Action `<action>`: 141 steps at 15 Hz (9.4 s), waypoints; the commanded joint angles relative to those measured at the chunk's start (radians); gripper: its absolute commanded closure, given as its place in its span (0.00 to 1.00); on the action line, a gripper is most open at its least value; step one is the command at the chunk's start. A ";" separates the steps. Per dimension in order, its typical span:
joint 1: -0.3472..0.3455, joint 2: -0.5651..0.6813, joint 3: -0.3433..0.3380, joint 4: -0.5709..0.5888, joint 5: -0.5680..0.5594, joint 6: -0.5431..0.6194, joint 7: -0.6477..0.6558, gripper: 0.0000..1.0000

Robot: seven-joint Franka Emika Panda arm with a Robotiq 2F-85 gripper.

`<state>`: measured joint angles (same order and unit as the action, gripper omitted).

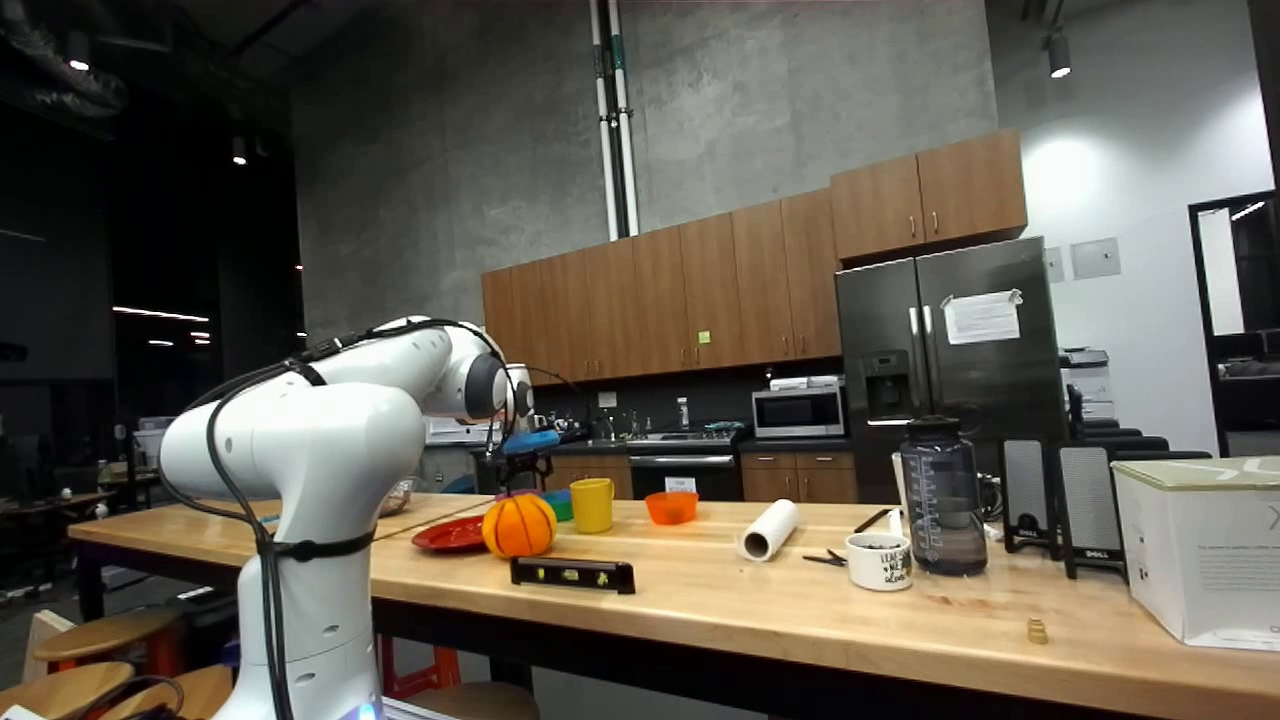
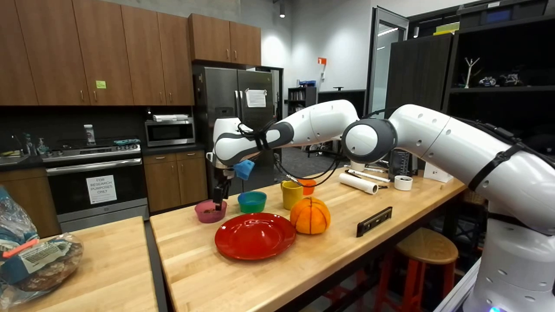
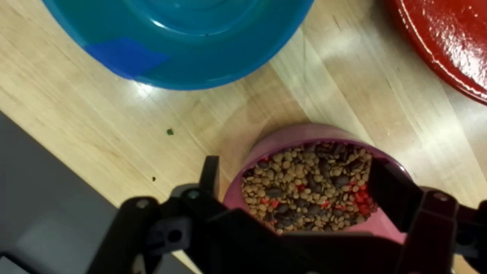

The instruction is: Pour the contents of the pink bowl into the blue bowl

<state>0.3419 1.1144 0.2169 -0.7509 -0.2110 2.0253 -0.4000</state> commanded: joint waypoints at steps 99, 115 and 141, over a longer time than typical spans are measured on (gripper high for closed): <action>0.215 0.120 -0.508 0.393 -0.350 -0.537 0.282 0.99; 0.268 0.135 -0.552 0.387 -0.514 -0.492 0.302 0.99; 0.303 0.155 -0.549 0.380 -0.697 -0.526 0.323 0.99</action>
<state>0.6298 1.2677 -0.3131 -0.3719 -0.8781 1.5199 -0.0847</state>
